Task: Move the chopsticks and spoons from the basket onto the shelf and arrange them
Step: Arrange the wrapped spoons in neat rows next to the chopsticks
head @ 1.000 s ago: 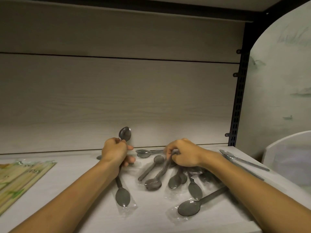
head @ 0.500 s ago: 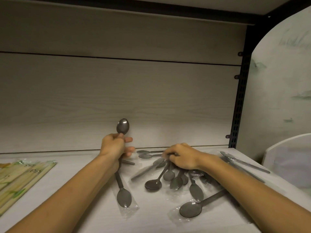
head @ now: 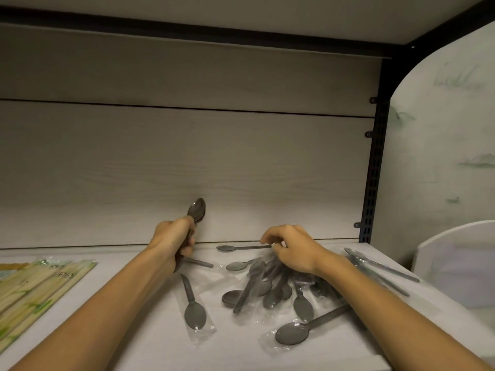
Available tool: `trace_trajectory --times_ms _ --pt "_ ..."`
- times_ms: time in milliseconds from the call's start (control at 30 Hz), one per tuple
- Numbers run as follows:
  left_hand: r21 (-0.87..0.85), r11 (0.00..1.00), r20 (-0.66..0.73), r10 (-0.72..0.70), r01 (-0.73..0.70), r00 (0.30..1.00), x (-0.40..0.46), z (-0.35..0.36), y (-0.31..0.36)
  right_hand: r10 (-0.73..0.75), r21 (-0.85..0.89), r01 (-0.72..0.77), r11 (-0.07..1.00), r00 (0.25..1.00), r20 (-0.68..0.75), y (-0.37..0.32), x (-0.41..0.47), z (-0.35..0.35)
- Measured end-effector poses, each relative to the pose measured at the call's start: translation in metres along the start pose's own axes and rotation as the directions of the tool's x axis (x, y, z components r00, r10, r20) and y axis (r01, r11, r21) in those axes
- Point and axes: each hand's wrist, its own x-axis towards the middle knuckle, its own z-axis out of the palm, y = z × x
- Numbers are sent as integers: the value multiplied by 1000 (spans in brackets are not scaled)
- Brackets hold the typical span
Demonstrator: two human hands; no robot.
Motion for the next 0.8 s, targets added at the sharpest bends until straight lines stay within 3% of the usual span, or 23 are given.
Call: trace_trajectory --times_ms 233,400,533,667,800 --pt "32 999 -4 0 0 1000 -19 -25 6 -44 95 71 993 966 -255 -25 -18 -16" --pt "366 927 -104 122 -76 987 -36 -84 3 -92 88 126 988 945 -314 -61 -29 -6" --pt "633 771 -172 231 -72 958 -52 -123 -3 -145 25 156 987 956 -256 -88 -28 9" --pt "852 516 -110 332 -83 937 -57 -142 -10 -187 -22 186 982 966 -180 -112 -23 20" --pt "944 312 -22 378 -105 926 -53 -147 -13 -225 -51 219 974 962 -158 -132 -15 27"
